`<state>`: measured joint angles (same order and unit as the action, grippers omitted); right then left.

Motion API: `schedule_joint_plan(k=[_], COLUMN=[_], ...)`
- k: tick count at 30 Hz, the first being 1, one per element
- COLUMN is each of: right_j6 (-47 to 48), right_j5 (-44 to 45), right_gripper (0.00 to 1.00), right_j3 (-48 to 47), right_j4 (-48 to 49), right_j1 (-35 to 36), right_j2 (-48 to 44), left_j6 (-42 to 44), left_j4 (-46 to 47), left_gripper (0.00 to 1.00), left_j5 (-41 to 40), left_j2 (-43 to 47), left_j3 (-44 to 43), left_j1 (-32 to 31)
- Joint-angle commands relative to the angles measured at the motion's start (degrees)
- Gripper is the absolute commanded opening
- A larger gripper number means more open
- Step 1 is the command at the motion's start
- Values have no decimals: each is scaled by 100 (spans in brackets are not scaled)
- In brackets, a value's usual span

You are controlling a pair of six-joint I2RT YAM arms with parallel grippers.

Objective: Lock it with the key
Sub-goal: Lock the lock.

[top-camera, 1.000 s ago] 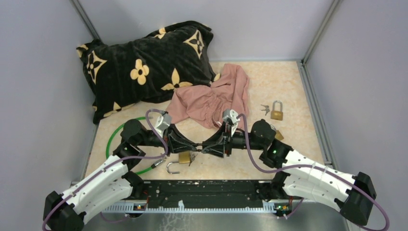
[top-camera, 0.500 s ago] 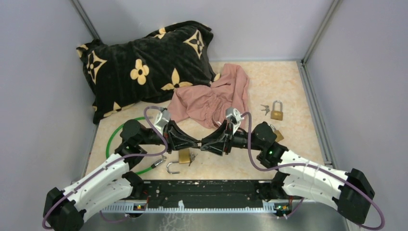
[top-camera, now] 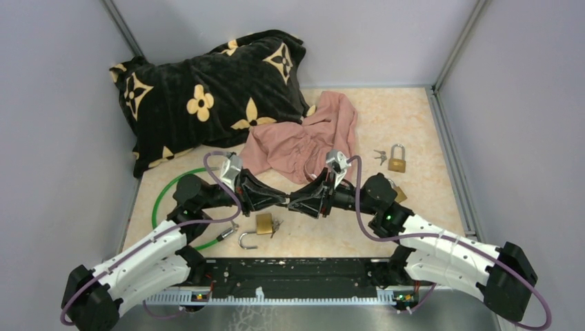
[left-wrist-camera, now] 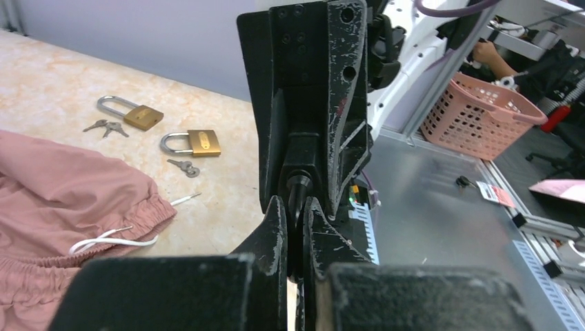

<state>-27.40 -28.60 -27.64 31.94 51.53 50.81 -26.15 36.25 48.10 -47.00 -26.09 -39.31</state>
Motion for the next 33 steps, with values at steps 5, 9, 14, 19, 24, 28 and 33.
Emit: schedule_joint_plan(k=[5, 9, 14, 19, 24, 28, 33], right_j6=[77, 120, 244, 267, 357, 373, 855], right_j5=[1187, 1316, 1349, 1260, 1062, 807, -150], right_gripper=[0, 0, 0, 0, 0, 0, 5], right_j3=[-916, -962, -1016, -1110, -1296, -1247, -1342], right_j4=[21, -51, -64, 121, 33, -182, -1269], right_j1=[104, 103, 94, 50, -73, -180, -240], right_j2=[543, 553, 759, 1019, 1103, 927, 472], left_j6=[-502, -616, -754, -803, -794, -418, 137], left_j4=[868, 1093, 1331, 1497, 1507, 1260, 411], left_gripper=[0, 0, 0, 0, 0, 0, 0], left_j5=[-438, -365, -333, -304, -438, -393, -247], left_j2=[-566, -673, -801, -952, -974, -750, -267], left_j3=[174, 181, 181, 130, 156, 152, 199], left_j1=[-970, -1112, -1265, -1429, -1509, -1438, -739])
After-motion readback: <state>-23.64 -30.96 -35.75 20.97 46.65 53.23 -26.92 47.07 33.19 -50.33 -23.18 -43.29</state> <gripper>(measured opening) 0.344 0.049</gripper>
